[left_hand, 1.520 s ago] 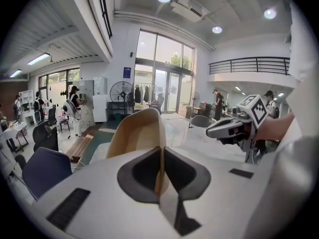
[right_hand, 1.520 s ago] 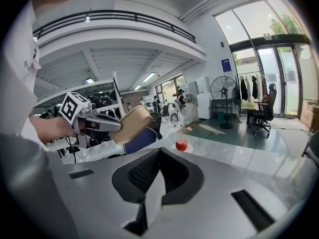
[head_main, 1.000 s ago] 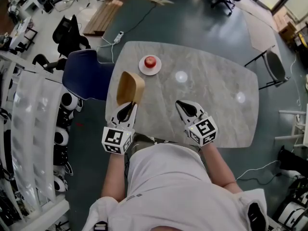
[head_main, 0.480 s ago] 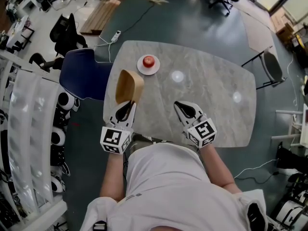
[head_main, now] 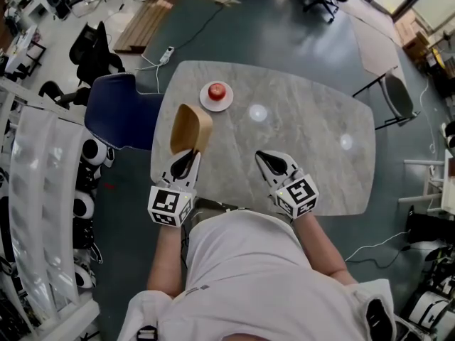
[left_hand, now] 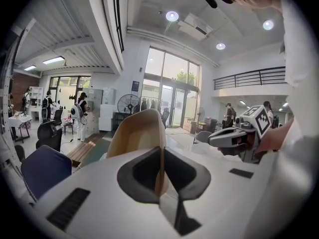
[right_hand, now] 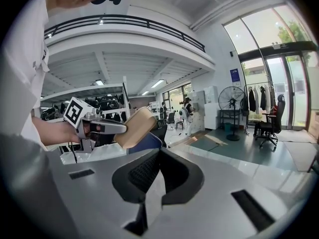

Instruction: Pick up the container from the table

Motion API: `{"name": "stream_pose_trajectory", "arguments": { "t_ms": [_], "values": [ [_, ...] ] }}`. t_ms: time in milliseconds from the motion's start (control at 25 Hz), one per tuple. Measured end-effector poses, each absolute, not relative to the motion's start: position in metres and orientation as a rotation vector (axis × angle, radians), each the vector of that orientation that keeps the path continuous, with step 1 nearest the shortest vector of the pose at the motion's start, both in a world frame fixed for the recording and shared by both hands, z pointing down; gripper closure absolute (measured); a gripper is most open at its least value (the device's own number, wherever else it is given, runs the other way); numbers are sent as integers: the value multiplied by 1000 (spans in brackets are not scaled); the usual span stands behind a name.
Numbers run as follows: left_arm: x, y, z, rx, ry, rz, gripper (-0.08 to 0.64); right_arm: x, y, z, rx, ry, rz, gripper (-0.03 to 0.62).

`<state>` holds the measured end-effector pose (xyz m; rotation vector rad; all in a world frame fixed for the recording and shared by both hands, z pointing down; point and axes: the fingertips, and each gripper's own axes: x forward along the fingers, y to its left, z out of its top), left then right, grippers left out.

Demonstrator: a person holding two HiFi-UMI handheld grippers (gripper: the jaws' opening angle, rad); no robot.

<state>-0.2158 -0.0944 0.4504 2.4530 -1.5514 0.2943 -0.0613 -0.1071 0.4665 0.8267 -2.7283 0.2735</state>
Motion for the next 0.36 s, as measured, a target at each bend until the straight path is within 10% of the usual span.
{"name": "stream_pose_trajectory", "arguments": {
  "t_ms": [360],
  "values": [
    [-221, -90, 453, 2455, -1544, 310, 537, -65, -102, 467, 838, -2716, 269, 581]
  ]
}}
